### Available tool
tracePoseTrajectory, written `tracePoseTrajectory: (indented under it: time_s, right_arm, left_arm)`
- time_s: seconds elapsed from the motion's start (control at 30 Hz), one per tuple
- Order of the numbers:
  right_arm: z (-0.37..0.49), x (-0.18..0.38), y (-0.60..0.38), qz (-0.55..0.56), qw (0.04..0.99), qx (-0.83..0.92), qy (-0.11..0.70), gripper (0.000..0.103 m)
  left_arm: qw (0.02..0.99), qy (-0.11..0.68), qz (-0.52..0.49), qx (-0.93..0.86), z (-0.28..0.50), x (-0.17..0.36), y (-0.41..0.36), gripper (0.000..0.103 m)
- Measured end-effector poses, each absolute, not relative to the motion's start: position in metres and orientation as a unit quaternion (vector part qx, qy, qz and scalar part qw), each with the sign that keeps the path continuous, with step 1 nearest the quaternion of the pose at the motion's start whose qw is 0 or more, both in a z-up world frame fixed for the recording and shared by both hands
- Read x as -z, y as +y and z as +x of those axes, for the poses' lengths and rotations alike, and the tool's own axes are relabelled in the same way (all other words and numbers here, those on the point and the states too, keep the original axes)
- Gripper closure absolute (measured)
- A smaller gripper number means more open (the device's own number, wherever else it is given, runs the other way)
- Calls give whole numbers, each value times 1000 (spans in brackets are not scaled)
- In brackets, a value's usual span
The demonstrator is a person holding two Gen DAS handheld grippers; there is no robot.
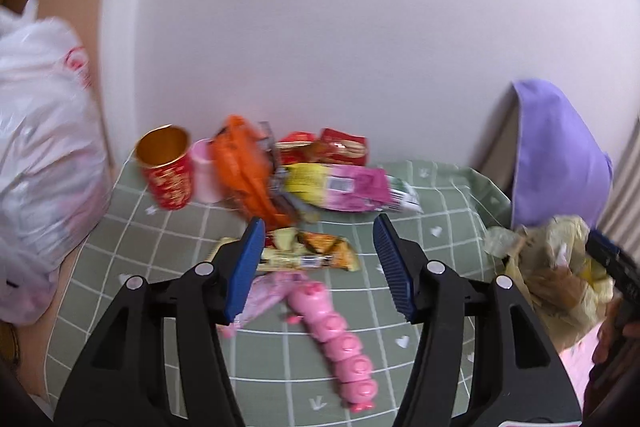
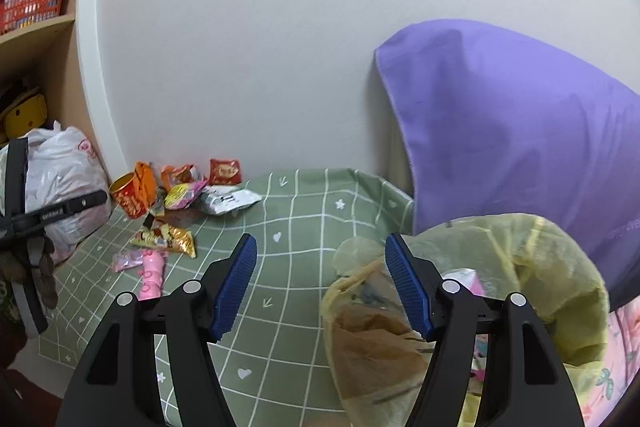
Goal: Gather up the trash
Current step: 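Grasp the red-and-gold paper cup with the left tool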
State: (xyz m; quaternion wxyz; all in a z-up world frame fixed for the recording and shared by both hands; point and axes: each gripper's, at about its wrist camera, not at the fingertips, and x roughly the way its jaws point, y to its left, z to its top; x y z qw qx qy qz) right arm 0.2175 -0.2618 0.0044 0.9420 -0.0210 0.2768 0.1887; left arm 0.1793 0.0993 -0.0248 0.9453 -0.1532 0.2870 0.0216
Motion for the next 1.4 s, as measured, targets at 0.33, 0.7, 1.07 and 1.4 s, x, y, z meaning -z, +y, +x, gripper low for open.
tracePoseTrajectory:
  time_s: [0.33, 0.7, 1.07, 1.4]
  right_arm:
    - [234, 2, -237, -35, 943, -181, 278, 45]
    - [267, 18, -190, -43, 931, -192, 307, 45]
    - [301, 29, -145, -59, 918, -218, 328, 45]
    - [383, 32, -53, -97, 895, -297, 319, 45]
  left_arm:
    - [938, 292, -176, -53, 191, 31, 135, 42]
    - [935, 290, -144, -146, 225, 62, 209, 42]
    - [918, 343, -150, -134, 283, 96, 252, 47]
    - [928, 325, -151, -107, 238, 62, 255, 55]
